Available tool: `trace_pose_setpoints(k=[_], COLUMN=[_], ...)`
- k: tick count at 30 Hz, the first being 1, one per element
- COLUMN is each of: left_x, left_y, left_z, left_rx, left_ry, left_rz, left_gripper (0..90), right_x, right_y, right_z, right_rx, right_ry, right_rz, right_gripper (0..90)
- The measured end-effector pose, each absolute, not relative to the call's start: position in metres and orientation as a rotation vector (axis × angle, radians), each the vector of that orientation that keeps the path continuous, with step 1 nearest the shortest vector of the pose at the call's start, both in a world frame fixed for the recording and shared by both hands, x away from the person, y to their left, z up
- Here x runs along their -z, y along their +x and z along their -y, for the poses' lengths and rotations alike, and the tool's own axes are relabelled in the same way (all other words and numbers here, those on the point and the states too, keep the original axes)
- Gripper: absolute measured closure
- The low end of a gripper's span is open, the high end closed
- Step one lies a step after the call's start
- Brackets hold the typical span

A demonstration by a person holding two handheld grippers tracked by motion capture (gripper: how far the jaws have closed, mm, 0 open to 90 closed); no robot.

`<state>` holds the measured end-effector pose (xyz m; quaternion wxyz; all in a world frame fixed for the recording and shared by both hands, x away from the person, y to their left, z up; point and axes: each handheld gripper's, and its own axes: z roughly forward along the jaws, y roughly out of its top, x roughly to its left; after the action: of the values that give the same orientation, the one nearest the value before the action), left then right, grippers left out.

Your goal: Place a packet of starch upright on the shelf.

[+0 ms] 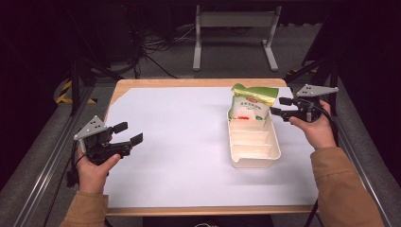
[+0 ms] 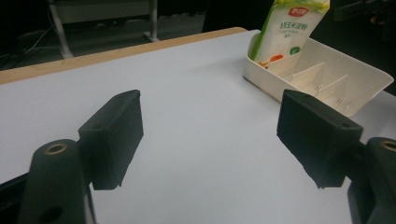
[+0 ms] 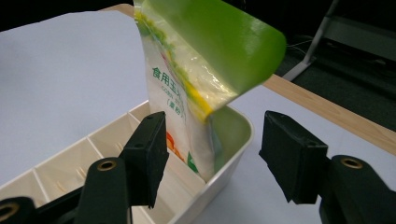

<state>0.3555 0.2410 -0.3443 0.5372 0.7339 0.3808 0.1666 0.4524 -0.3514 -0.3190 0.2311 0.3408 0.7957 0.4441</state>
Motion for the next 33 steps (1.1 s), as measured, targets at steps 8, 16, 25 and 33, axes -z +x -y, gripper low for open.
trace_pose_setpoints(k=[8,16,25,33], left_x=[0.348,0.358,0.372,0.387], left_y=[0.356,0.361,0.364,0.368], left_z=[-0.248,-0.255,-0.263,-0.266], left_rx=[-0.416,-0.428,-0.458,-0.453], left_ry=[1.744,1.754,1.739,1.745], left_rz=[-0.923,-0.920,-0.932,-0.957], left_gripper=[22.6,18.4,18.2,18.5], right_x=[0.314,0.320,0.345,0.380], right_y=[0.428,0.410,0.392,0.383], right_z=[0.367,0.375,0.379,0.387], right_rx=[-1.225,-1.250,-1.243,-1.280], right_ry=[0.983,1.000,1.037,1.094], right_rz=[-2.148,-2.138,-2.120,-2.044], right_gripper=[36.7,32.5,31.8,31.9])
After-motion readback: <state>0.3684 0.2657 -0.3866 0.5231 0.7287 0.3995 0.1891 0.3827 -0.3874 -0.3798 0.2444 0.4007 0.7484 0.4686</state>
